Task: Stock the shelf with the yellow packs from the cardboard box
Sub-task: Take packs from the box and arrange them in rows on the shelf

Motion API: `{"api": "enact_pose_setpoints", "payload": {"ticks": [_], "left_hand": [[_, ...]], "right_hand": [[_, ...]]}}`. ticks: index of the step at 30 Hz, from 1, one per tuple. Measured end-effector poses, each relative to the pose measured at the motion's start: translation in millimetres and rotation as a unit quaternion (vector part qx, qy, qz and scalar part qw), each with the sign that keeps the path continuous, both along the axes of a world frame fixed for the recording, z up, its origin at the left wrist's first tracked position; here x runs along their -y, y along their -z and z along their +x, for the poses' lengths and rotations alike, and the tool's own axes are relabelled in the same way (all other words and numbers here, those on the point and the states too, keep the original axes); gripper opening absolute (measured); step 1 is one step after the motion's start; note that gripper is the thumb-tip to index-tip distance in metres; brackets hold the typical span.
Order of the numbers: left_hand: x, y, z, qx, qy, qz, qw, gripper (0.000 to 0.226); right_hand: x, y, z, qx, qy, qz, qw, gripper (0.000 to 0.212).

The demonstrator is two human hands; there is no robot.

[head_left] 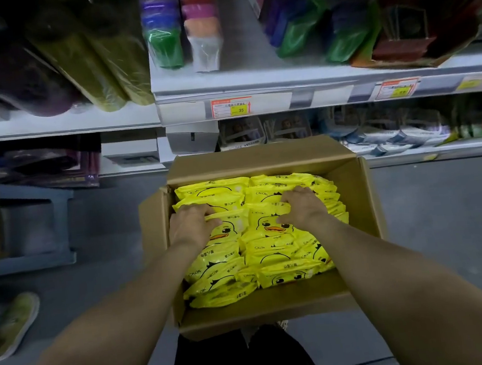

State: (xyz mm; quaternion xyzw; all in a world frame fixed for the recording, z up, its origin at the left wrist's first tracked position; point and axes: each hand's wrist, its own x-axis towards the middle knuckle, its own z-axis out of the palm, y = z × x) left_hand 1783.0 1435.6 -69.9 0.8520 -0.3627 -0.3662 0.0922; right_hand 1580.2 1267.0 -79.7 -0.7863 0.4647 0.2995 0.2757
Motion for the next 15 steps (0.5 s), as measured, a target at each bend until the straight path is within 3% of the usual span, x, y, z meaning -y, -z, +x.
{"api": "enact_pose_setpoints", "payload": {"ticks": [4, 8, 12, 15], "left_hand": [[0.5, -1.3, 6.0, -0.058, -0.024, 0.02, 0.998, 0.043], [3.6, -28.8, 2.6, -0.122, -0.066, -0.017, 0.99, 0.029], [8.1, -67.3, -7.0, -0.109, -0.04, -0.053, 0.992, 0.038], [12.1, -101.2, -17.7, -0.103, -0.06, -0.069, 0.991, 0.04]], "right_hand": [[-2.6, -8.3, -18.9, 0.051, 0.064, 0.072, 0.994, 0.055], [-2.9, -34.2, -42.1, 0.109, 0.154, 0.105, 0.976, 0.062], [-2.5, -67.9, -58.8, 0.166, 0.252, 0.135, 0.944, 0.079], [-1.7, -100.7, -64.3, 0.195, 0.246, 0.144, 0.938, 0.088]]}}
